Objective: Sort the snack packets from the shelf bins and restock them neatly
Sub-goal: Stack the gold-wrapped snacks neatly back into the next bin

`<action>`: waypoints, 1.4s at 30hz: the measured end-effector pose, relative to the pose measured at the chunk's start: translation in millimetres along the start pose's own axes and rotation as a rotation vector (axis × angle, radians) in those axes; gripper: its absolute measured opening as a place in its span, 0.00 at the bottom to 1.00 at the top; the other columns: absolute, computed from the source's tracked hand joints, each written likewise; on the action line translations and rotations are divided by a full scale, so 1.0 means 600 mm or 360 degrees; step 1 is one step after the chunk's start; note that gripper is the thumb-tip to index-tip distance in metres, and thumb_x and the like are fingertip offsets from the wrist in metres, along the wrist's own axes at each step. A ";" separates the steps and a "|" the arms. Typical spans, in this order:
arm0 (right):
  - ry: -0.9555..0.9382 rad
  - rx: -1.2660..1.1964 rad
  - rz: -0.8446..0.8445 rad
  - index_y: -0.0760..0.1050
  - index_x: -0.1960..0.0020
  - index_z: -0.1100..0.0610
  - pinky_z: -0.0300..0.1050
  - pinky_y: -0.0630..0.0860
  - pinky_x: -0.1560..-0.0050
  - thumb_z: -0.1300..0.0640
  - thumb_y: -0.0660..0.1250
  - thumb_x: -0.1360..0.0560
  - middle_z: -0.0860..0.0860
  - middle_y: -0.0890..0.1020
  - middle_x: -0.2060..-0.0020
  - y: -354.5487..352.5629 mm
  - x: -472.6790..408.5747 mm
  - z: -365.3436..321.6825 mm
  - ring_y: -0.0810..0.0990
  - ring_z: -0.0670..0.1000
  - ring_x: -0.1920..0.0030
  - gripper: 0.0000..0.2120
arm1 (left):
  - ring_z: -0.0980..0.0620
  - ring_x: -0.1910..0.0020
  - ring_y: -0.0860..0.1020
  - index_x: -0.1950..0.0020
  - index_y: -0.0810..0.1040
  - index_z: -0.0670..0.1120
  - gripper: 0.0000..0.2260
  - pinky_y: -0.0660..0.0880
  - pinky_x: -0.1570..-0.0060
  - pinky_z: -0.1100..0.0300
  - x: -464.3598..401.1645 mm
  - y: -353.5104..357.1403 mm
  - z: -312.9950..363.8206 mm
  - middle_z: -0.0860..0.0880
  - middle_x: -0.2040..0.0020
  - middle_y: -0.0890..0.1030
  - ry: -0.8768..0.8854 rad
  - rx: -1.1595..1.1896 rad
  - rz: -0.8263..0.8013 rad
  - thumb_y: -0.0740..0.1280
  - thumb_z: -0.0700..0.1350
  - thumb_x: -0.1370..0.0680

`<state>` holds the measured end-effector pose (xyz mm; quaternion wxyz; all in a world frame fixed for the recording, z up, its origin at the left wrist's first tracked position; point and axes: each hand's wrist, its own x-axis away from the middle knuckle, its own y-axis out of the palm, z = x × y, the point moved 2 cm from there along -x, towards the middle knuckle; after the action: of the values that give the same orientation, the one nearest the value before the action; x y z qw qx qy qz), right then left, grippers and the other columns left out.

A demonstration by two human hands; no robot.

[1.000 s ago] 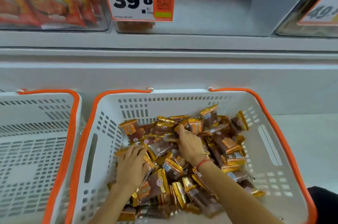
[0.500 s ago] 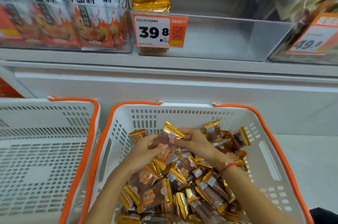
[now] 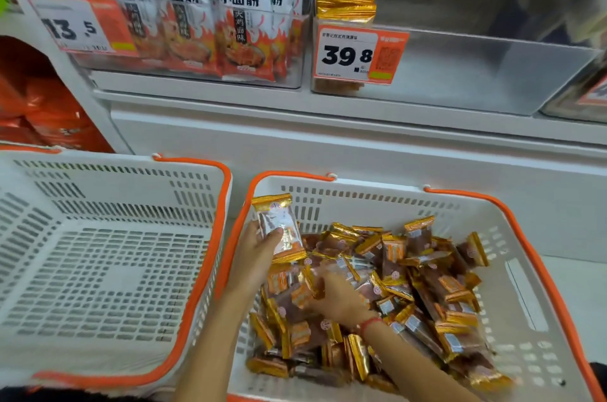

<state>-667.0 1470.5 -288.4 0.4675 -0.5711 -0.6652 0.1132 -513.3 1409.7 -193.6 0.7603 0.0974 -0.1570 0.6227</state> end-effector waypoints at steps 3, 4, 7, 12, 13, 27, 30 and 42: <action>0.0078 -0.0312 0.0096 0.70 0.41 0.53 0.40 0.76 0.53 0.53 0.77 0.31 0.49 0.80 0.52 -0.053 0.013 0.033 0.80 0.50 0.50 0.23 | 0.58 0.36 0.66 0.28 0.62 0.53 0.18 0.62 0.46 0.66 0.009 0.022 0.006 0.59 0.39 0.65 -0.0021 0.0036 -0.0021 0.59 0.44 0.17; 0.0102 -0.0384 0.0133 0.70 0.39 0.54 0.44 0.78 0.51 0.54 0.76 0.30 0.49 0.80 0.50 -0.075 0.018 0.046 0.81 0.51 0.50 0.24 | 0.57 0.36 0.66 0.28 0.62 0.54 0.18 0.62 0.46 0.66 0.013 0.029 -0.001 0.59 0.37 0.65 -0.0068 0.0057 -0.0027 0.58 0.44 0.17; 0.0235 -0.1007 0.0319 0.74 0.39 0.61 0.50 0.83 0.56 0.63 0.73 0.28 0.55 0.83 0.53 -0.126 0.042 0.060 0.84 0.52 0.59 0.18 | 0.49 0.29 0.66 0.25 0.62 0.49 0.20 0.64 0.37 0.58 0.019 0.052 -0.030 0.52 0.28 0.68 -0.0126 -0.0031 0.0026 0.58 0.45 0.17; 0.0235 -0.1762 0.0335 0.72 0.45 0.58 0.49 0.79 0.54 0.62 0.71 0.26 0.55 0.81 0.53 -0.147 0.096 0.018 0.82 0.52 0.60 0.12 | 0.47 0.24 0.59 0.21 0.56 0.50 0.28 0.57 0.28 0.48 0.048 0.099 -0.056 0.49 0.22 0.59 -0.0349 -0.0106 -0.0077 0.52 0.61 0.18; 0.0184 -0.1765 0.0302 0.72 0.41 0.54 0.51 0.80 0.53 0.62 0.71 0.26 0.54 0.81 0.50 -0.142 0.102 0.008 0.84 0.52 0.58 0.16 | 0.47 0.24 0.60 0.22 0.59 0.51 0.30 0.58 0.28 0.47 0.052 0.108 -0.054 0.49 0.23 0.61 -0.0372 -0.0069 -0.0127 0.52 0.64 0.21; -0.0253 -0.0866 0.0488 0.80 0.46 0.53 0.33 0.74 0.57 0.59 0.64 0.21 0.44 0.81 0.53 -0.082 0.050 -0.005 0.79 0.47 0.55 0.08 | 0.46 0.33 0.73 0.25 0.64 0.53 0.33 0.72 0.37 0.48 0.019 0.072 -0.049 0.46 0.30 0.73 -0.0253 0.0367 0.0132 0.59 0.67 0.26; -0.0320 0.0102 -0.0025 0.77 0.41 0.54 0.45 0.74 0.48 0.51 0.68 0.24 0.49 0.79 0.46 -0.022 0.033 0.031 0.76 0.50 0.46 0.13 | 0.49 0.45 0.80 0.30 0.71 0.49 0.18 0.76 0.46 0.55 0.003 0.054 -0.048 0.45 0.42 0.81 -0.0274 0.0635 0.0153 0.57 0.54 0.18; -0.0330 0.0489 -0.0096 0.79 0.53 0.50 0.35 0.72 0.61 0.55 0.74 0.30 0.45 0.81 0.55 -0.101 0.051 0.077 0.78 0.46 0.54 0.07 | 0.46 0.39 0.77 0.30 0.70 0.51 0.20 0.73 0.38 0.45 0.003 0.068 -0.040 0.45 0.36 0.78 -0.0216 0.0432 0.0094 0.58 0.58 0.19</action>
<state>-738.5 1494.9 -256.5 0.4813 -0.4581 -0.7015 0.2577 -550.2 1428.0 -217.5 0.7092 0.2364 -0.1252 0.6522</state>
